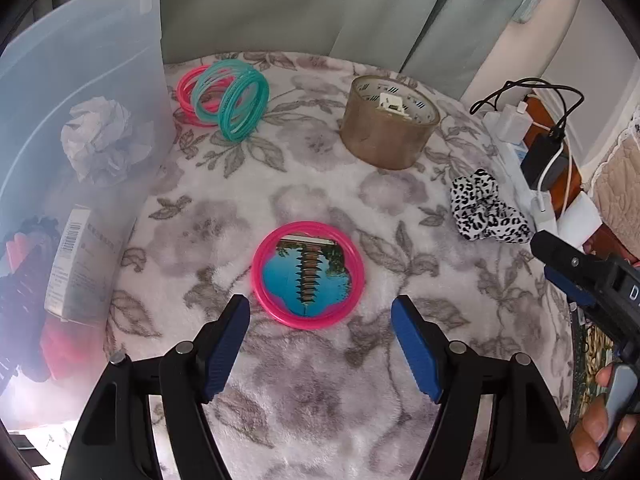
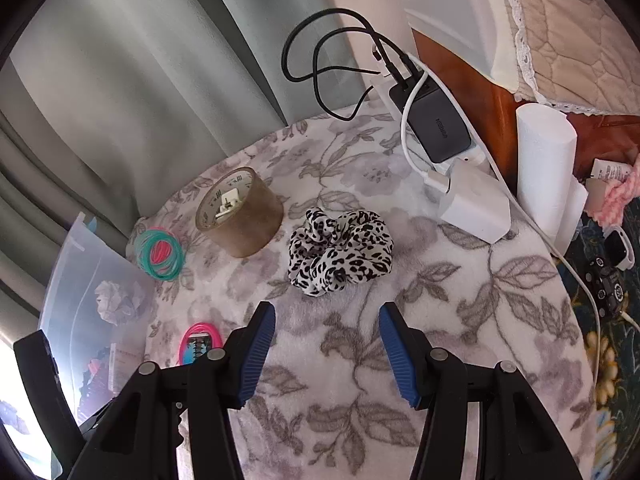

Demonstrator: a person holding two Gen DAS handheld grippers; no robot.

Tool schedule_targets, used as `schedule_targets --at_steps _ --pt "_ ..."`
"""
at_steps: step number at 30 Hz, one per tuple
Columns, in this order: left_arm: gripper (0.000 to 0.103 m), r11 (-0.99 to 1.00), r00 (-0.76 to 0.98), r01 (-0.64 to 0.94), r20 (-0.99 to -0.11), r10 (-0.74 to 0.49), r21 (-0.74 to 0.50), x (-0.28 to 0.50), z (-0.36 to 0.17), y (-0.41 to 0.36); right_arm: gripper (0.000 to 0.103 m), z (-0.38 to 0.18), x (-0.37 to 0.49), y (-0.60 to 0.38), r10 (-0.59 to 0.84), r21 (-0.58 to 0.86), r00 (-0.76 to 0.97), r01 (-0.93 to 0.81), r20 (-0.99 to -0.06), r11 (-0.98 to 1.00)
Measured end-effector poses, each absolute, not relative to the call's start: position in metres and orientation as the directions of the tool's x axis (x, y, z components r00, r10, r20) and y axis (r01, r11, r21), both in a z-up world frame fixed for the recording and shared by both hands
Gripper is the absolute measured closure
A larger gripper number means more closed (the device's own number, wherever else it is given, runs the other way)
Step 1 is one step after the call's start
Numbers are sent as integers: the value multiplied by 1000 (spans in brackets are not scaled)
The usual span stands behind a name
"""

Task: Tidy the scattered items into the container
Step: 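Grasp the pink round mirror with the left gripper while the right gripper grasps the leopard scrunchie, then lift and carry the mirror and scrunchie over the clear box with both grippers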

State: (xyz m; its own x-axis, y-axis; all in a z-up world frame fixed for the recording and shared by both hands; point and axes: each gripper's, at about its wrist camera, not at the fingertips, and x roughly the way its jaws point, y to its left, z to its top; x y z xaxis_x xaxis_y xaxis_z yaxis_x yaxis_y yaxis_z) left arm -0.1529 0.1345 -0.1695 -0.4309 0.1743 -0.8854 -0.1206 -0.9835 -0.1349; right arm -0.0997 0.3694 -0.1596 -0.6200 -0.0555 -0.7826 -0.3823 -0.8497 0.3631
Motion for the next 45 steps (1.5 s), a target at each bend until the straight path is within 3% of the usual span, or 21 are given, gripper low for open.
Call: schedule_targets --at_steps 10,20,25,28,29,31,33,36,45 --pt "27 -987 -445 -155 -889 105 -39 -169 -193 145 41 -176 -136 379 -12 311 -602 -394 -798 -865" --pt "14 -987 -486 -158 -869 90 -14 -176 -197 145 38 -199 -150 389 -24 318 -574 -419 -819 -850" --pt "14 -988 -501 -153 -861 89 -13 -176 -198 145 36 -200 -151 385 -15 313 -584 -413 -812 -855" --pt "21 -988 -504 -154 -858 99 -24 -175 -196 143 36 -200 -150 386 -25 333 -591 -418 -806 -845" --pt "27 -988 -506 -154 -856 103 -28 -173 -195 142 37 -200 -149 386 -31 343 -595 -419 -803 -841" --pt "29 -987 -510 -157 -854 103 -25 -169 -194 141 42 -199 -148 387 -45 367 -605 -421 -795 -829" --pt "29 -987 -508 -157 -855 107 -30 -168 -194 141 60 -200 -148 388 -62 387 -609 -418 -791 -822" --pt "29 -987 -502 -148 -856 123 -56 -165 -192 139 74 -199 -146 387 -82 408 -616 -411 -784 -815" --pt "29 -980 -500 -172 -848 174 -100 -152 -176 145 81 -178 -127 383 -93 437 -651 -390 -754 -810"
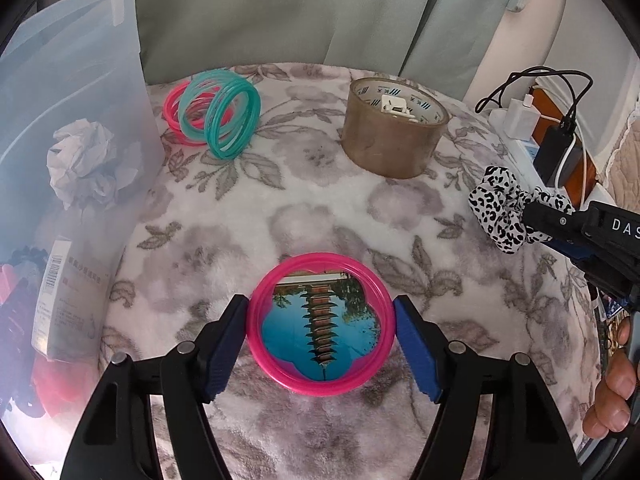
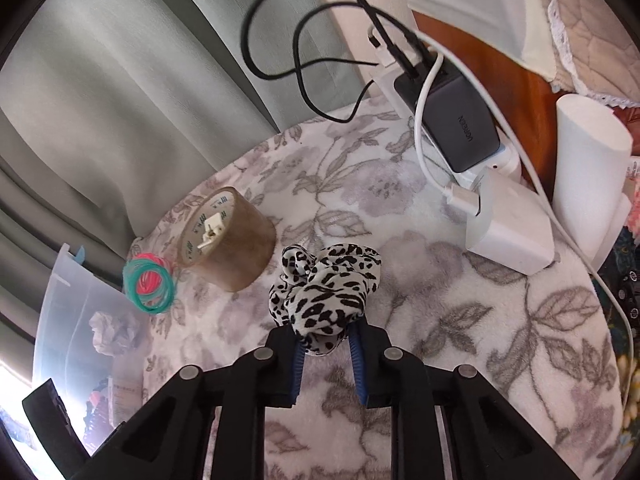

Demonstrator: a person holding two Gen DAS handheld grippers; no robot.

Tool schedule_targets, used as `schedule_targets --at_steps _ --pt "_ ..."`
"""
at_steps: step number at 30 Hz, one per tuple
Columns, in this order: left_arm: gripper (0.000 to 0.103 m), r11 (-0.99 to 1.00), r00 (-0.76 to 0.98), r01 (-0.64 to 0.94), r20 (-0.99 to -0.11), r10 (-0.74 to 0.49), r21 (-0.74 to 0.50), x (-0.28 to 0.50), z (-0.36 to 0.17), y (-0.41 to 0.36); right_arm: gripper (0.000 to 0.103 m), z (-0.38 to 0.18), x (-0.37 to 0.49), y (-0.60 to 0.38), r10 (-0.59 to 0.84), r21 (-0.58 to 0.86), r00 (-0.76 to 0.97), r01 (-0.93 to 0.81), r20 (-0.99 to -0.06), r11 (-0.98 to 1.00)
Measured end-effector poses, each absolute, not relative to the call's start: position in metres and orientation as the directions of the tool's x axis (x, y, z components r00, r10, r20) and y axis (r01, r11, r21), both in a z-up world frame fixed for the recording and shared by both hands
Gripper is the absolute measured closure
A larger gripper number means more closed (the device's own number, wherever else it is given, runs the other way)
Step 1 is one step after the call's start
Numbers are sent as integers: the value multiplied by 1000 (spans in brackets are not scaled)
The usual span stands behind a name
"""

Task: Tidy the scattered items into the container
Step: 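Lift and carry the mirror and scrunchie over the clear box with both grippers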

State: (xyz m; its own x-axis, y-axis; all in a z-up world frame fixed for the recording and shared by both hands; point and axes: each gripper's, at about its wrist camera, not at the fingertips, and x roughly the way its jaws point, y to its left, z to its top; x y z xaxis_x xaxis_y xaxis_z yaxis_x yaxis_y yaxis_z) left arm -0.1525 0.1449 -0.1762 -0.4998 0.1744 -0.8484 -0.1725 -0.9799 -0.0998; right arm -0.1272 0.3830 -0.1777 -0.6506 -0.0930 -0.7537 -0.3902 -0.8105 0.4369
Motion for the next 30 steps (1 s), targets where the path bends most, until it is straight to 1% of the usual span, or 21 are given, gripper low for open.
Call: schedule_targets --at_steps 7,13,22,30 --pt "29 -973 -548 -192 -809 212 -125 -132 -143 145 81 -149 -97 377 -97 470 -689 -377 -718 -798" --pt "29 -969 -623 -197 -744 240 -149 -104 -94 136 81 -104 -69 364 -85 481 -747 -332 -660 -811" --pt "29 -965 -721 -203 -641 263 -167 -62 -37 117 81 -43 -28 334 -79 478 -822 -247 -564 -843" --pt "29 -963 -777 -196 -569 268 -185 -34 1 102 81 -14 -3 313 -84 473 -861 -192 -501 -860"
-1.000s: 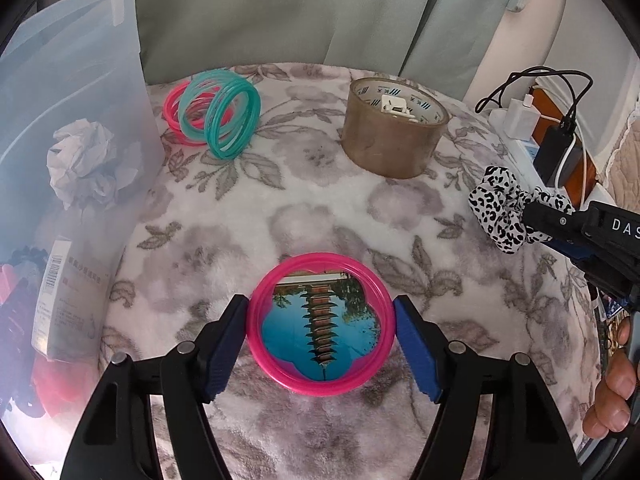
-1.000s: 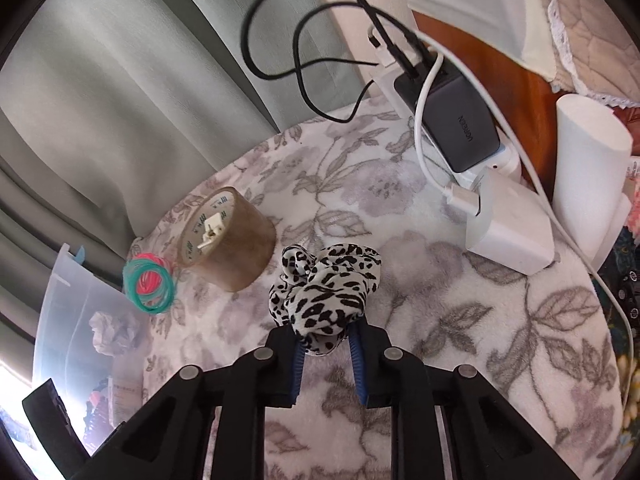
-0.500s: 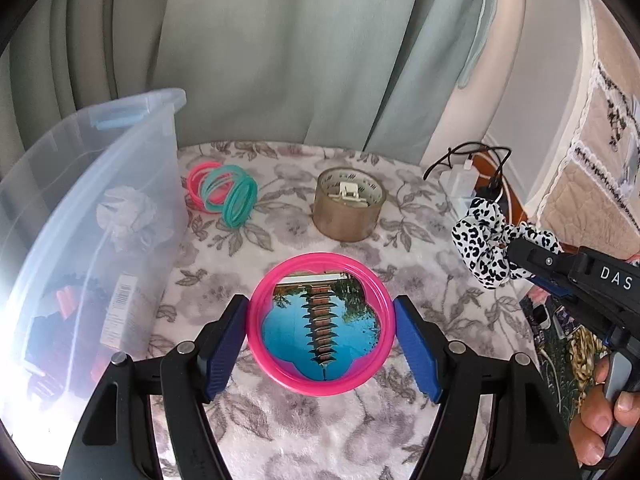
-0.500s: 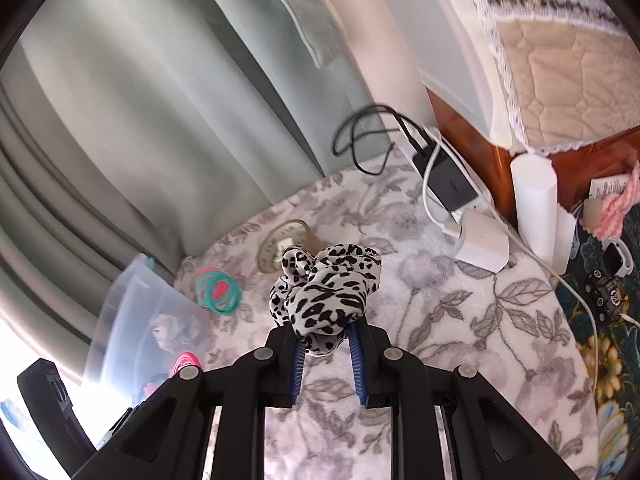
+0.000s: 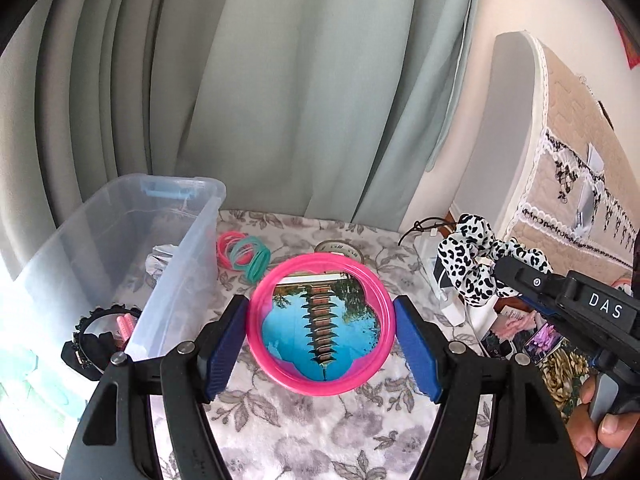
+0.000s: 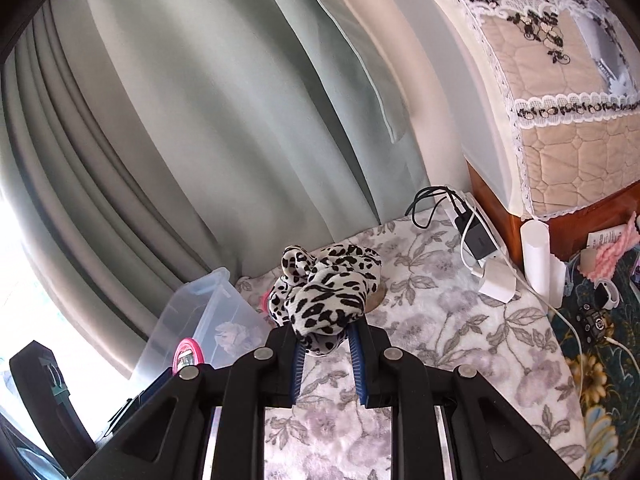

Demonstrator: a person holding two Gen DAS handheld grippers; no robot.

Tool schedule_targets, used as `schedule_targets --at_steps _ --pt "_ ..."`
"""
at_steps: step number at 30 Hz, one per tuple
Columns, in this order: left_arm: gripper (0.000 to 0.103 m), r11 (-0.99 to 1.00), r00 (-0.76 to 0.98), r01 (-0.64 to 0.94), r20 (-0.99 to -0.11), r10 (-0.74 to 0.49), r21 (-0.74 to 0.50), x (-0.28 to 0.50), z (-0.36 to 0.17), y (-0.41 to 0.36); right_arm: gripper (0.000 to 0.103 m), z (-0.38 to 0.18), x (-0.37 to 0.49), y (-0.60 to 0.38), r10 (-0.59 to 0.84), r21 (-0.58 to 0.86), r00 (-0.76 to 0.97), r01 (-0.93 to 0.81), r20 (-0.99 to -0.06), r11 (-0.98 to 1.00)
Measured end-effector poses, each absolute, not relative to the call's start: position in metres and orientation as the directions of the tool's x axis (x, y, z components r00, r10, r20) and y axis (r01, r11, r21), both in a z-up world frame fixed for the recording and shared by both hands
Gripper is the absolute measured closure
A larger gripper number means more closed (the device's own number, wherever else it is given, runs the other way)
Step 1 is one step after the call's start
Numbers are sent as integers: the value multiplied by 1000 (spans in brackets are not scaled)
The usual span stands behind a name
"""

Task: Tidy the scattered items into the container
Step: 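Lift and carry the mirror and scrunchie over the clear box with both grippers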

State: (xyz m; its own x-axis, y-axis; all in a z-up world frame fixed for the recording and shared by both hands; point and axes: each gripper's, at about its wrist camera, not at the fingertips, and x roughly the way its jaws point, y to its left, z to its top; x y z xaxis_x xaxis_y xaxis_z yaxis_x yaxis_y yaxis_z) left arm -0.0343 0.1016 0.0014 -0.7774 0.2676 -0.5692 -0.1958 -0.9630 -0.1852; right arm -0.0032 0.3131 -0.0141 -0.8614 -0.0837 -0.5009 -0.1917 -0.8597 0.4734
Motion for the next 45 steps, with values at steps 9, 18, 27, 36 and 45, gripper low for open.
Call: schedule_targets --at_steps 9,18,27,36,45 --pt "29 -952 -812 -175 -509 284 -252 -15 24 74 81 9 14 288 -77 429 -875 -156 -477 -890" --pt "29 -946 -853 -112 -459 249 -305 0 43 32 81 32 28 250 -103 385 -895 -81 -435 -919" --pt "29 -929 -881 -46 -424 211 -367 11 52 -12 81 47 29 207 -146 332 -894 -3 -424 -943" --pt "29 -912 -895 47 -423 143 -408 15 46 -59 81 43 13 157 -220 284 -869 97 -443 -954" --pt "29 -876 -890 124 -442 109 -466 13 26 -105 81 31 -16 105 -283 231 -816 188 -504 -955"
